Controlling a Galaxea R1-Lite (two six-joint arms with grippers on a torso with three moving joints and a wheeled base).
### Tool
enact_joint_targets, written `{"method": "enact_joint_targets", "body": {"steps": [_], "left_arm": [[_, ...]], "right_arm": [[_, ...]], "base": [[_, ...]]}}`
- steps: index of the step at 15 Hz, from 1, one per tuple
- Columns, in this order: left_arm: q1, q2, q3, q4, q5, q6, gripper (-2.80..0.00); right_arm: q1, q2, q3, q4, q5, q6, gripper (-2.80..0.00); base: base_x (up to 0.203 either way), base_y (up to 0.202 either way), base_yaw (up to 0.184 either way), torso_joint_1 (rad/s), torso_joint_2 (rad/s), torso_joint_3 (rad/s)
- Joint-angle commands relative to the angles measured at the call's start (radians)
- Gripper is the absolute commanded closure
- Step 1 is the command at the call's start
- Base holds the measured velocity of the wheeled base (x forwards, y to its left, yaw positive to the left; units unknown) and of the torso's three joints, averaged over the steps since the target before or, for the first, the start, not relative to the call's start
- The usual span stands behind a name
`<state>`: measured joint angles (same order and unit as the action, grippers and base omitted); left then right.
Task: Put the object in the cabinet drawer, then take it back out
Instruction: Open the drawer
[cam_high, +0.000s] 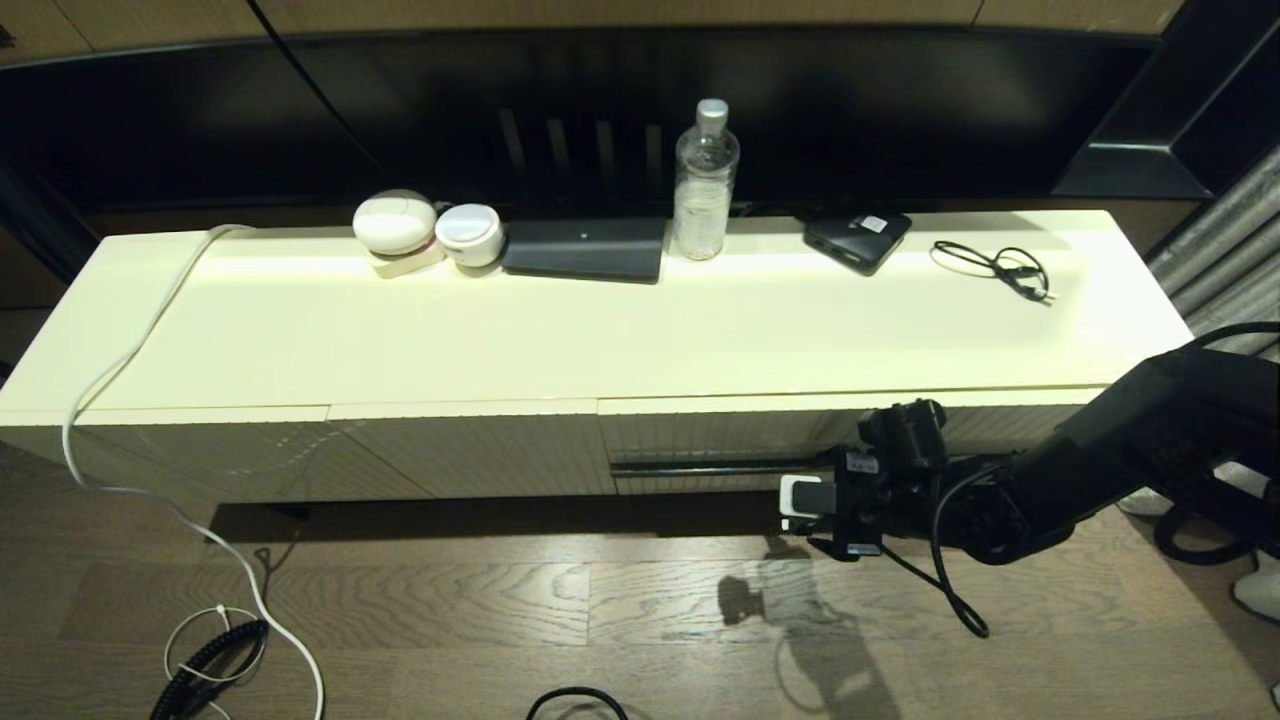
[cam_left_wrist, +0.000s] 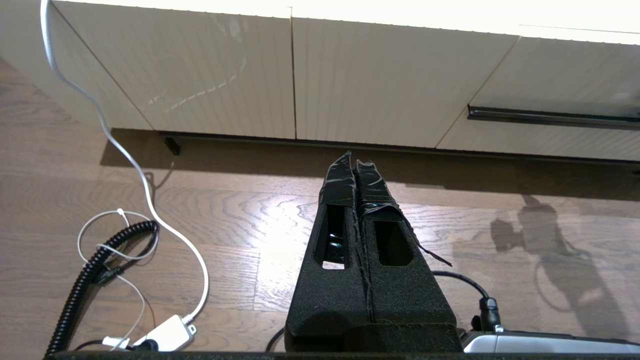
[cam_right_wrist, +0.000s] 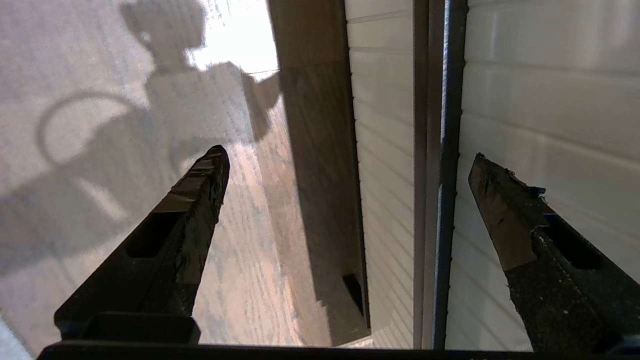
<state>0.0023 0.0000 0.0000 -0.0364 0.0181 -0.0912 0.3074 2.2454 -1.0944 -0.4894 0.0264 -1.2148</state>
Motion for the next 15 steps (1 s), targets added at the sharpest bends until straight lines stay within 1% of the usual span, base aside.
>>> {"method": "enact_joint_targets", "body": {"steps": [1, 15], "left_arm": [[0.001, -0.002, 0.000, 0.000, 0.000, -0.001, 0.00], [0.001, -0.002, 0.000, 0.000, 0.000, -0.001, 0.00]], "right_arm": [[-0.005, 0.017, 0.002, -0.009, 0.000, -0.008, -2.80], [-0.027, 0.048, -0.018, -0.009, -0.002, -0.008, -2.80]], "base": [[0.000, 0.000, 0.000, 0.000, 0.00, 0.000], [0.000, 0.000, 0.000, 0.000, 0.00, 0.000]]}}
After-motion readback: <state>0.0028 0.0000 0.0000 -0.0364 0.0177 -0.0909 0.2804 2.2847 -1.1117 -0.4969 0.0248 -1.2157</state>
